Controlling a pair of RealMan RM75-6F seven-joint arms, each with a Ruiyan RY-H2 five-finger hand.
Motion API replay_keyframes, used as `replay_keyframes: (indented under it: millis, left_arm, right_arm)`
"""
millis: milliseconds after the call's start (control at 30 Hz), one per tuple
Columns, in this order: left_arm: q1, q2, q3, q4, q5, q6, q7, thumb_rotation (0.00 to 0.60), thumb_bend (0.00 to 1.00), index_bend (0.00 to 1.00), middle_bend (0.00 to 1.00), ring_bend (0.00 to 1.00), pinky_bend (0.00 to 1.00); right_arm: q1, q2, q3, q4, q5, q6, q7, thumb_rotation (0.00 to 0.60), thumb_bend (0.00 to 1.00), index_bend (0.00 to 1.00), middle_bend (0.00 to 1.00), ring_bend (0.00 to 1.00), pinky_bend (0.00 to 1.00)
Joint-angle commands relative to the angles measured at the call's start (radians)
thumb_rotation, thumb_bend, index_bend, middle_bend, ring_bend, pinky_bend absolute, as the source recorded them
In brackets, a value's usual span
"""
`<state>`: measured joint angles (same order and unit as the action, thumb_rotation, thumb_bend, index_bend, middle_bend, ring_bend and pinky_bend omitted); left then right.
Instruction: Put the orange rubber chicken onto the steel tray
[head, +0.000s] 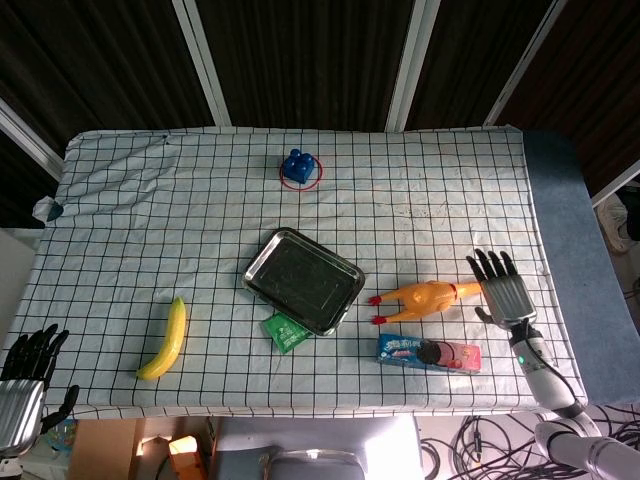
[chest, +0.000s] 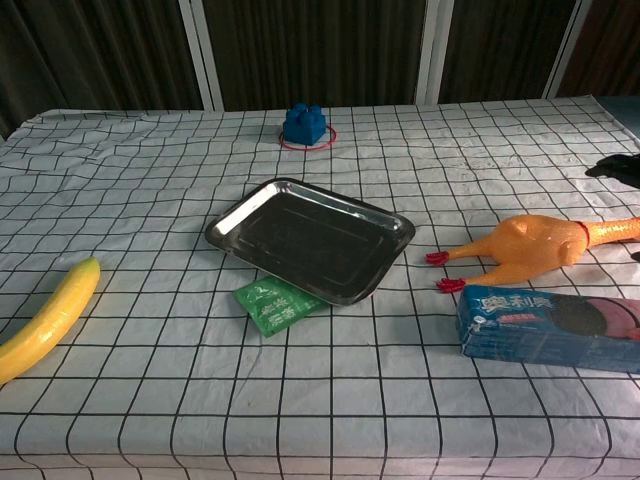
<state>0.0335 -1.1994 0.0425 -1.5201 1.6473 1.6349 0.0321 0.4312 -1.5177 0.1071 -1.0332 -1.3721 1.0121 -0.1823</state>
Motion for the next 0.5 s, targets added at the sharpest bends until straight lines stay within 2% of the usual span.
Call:
replay_keyframes:
  millis: [33, 233, 400, 500]
  left_arm:
    - [0.001, 0.000, -0.001, 0.000, -0.001, 0.001, -0.002, 0.600, 0.37, 0.00, 0.00, 0.00, 0.00]
    - [0.000, -0.001, -0.001, -0.001, 0.000, -0.001, 0.004, 0.600, 0.37, 0.00, 0.00, 0.00, 0.00]
    - [0.002, -0.002, -0.003, -0.003, -0.005, -0.002, 0.005, 0.600, 0.37, 0.00, 0.00, 0.00, 0.00]
    - [0.005, -0.002, -0.002, -0.002, -0.005, 0.000, 0.007, 0.600, 0.37, 0.00, 0.00, 0.00, 0.00]
  right_arm:
    - [0.009, -0.006, -0.005, 0.014, 0.005, -0.017, 0.010, 0.600, 0.21, 0.08, 0.00, 0.00, 0.00]
    - [0.037, -0.018, -0.005, 0.036, 0.011, -0.066, 0.052, 0.600, 0.27, 0.17, 0.05, 0.00, 0.01]
    - [0.064, -0.043, -0.001, 0.055, 0.014, -0.095, 0.077, 0.600, 0.30, 0.29, 0.14, 0.01, 0.06]
    - [0.071, -0.063, 0.002, 0.069, 0.022, -0.096, 0.060, 0.600, 0.30, 0.36, 0.18, 0.06, 0.11]
